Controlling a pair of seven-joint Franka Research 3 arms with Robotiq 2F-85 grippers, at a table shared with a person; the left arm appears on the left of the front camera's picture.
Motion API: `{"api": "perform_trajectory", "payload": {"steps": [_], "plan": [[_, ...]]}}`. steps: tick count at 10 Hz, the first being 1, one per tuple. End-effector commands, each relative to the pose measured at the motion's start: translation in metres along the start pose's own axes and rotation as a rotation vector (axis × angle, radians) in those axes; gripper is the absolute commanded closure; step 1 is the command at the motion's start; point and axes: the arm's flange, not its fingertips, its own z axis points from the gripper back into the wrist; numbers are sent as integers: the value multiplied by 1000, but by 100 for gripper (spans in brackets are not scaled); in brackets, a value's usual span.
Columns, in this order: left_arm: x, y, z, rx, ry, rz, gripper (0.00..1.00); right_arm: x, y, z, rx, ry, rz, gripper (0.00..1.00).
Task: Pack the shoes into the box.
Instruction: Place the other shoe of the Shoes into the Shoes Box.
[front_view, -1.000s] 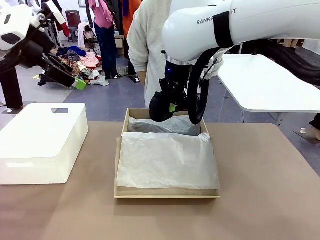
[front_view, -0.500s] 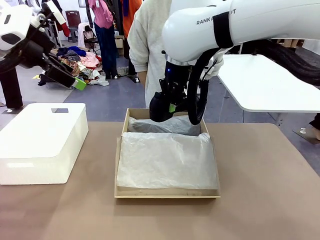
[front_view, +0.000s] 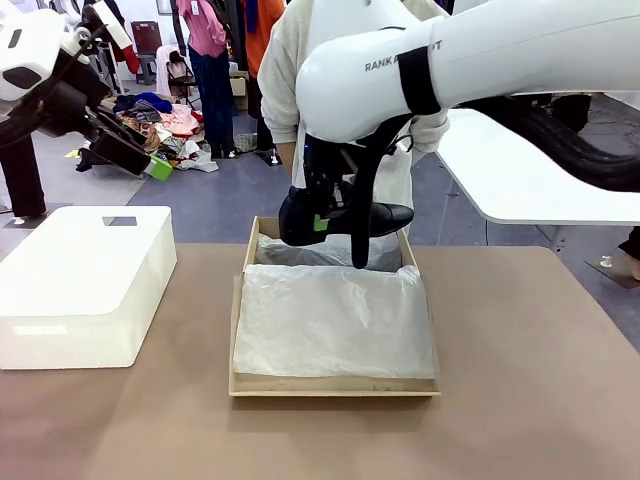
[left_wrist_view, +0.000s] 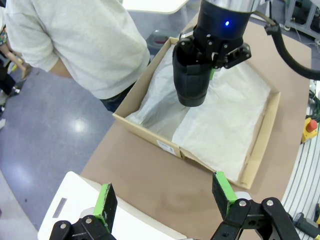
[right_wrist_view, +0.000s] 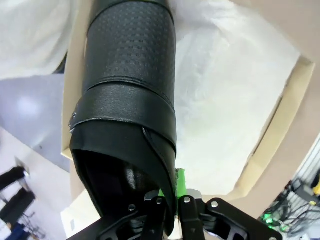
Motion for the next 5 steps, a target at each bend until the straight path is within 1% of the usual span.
{"api": "perform_trajectory", "payload": {"steps": [1,3,5], "plan": [[0,0,1,-9,-5,-2,0,-18,16,0,15,-14,-83,100],[0,0,1,-9,-5,-2,0,-24,21,-7,12,-3,-163,100],[0,0,1,-9,-5,-2,0,-26,26,-18,31,-37,-252,100]]}}
